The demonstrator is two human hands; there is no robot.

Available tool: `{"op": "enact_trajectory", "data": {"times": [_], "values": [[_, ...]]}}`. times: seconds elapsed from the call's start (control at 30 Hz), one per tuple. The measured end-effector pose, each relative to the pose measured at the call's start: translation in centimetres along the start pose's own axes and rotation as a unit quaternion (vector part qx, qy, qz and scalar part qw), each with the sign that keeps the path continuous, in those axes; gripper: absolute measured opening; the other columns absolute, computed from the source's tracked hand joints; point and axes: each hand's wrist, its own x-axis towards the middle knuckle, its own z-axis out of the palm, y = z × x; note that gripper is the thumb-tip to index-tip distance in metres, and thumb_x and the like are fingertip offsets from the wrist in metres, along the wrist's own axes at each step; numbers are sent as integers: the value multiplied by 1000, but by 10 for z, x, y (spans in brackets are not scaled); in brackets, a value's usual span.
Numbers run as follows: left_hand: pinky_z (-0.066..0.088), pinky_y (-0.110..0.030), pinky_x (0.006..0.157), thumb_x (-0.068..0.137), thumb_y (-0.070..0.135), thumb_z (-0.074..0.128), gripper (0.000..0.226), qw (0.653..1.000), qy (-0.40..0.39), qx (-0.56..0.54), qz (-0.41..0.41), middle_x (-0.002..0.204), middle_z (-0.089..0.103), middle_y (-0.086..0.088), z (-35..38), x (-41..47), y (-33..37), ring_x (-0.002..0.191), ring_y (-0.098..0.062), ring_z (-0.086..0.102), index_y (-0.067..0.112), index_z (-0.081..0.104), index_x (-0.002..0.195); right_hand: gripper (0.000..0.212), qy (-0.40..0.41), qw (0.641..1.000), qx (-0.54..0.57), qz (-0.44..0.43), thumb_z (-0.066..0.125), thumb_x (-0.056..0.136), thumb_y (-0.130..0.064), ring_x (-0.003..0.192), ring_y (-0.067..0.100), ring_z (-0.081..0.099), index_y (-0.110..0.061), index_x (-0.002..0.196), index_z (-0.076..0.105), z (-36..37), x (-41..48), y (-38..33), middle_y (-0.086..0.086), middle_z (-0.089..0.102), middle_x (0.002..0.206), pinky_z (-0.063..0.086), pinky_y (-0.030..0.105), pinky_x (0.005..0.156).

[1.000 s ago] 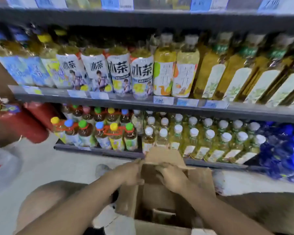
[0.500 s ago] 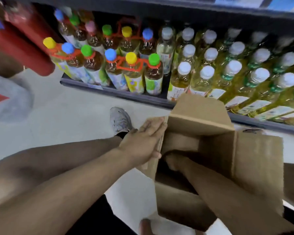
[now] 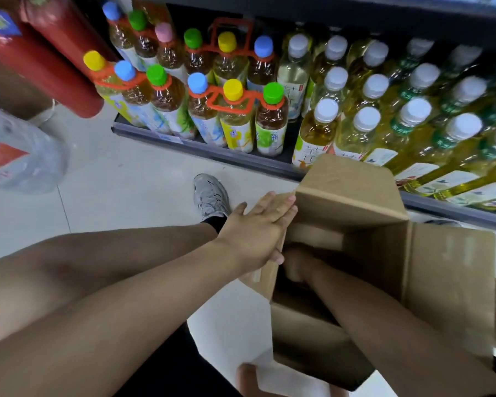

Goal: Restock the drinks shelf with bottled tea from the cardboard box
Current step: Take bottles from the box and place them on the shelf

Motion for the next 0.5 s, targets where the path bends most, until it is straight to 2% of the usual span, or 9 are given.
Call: {"op": "enact_trajectory", "data": {"times": [0.07, 0.13, 0.2, 0.27, 0.33, 0.43, 0.5], "values": [[10, -58, 122, 92, 50, 63, 101, 1000, -4, 1, 0, 165, -25, 10, -4, 1, 3, 154, -20, -19, 22, -4, 161, 34, 32, 999, 11, 38, 64, 89, -18, 119, 33, 59, -15, 123, 64, -18, -11, -4, 13, 63, 126, 47, 42, 96], [10, -59, 122, 92, 48, 64, 101, 1000, -8, 22, -7, 166, -24, 8, -7, 1, 8, 154, -21, -19, 22, -3, 161, 29, 63, 997, 39, 7, 66, 87, -21, 112, 29, 62, -18, 116, 67, -34, -28, 0, 9, 67, 120, 49, 38, 90], [10, -59, 122, 92, 44, 65, 100, 999, -5, 41, -21, 166, -23, 8, -9, -1, 13, 154, -22, -17, 21, -3, 161, 25, 117, 991, 69, -4, 69, 85, -22, 107, 26, 63, -14, 109, 67, -50, -52, 3, 6, 69, 113, 49, 34, 87], [11, -59, 122, 91, 43, 67, 100, 998, 5, 56, -31, 167, -20, 8, -10, -4, 17, 155, -22, -14, 21, -1, 162, 34, 204, 972, 115, 9, 76, 79, -26, 105, 24, 64, -15, 109, 65, -68, -77, 0, 4, 69, 112, 49, 31, 85], [12, -57, 122, 89, 44, 69, 102, 997, 16, 61, -36, 168, -16, 7, -10, -7, 18, 155, -22, -11, 20, 3, 162, 36, 241, 960, 140, -7, 80, 75, -27, 103, 23, 64, -17, 106, 65, -89, -98, -12, 2, 69, 109, 49, 31, 84], [18, -52, 122, 84, 44, 74, 102, 998, 44, 34, -39, 170, -1, 4, -15, -16, 25, 156, -24, -1, 20, 12, 161, 32, 279, 952, 120, -38, 82, 75, -29, 95, 21, 63, -19, 101, 66, -125, -142, -35, 0, 69, 102, 49, 31, 77], [30, -46, 118, 80, 47, 77, 102, 995, 90, -43, -26, 166, 22, -1, -23, -27, 37, 152, -27, 20, 24, 18, 159, 30, 331, 932, 132, -59, 83, 73, -32, 90, 18, 64, -21, 98, 69, -151, -177, -45, -3, 70, 96, 48, 30, 72]]}}
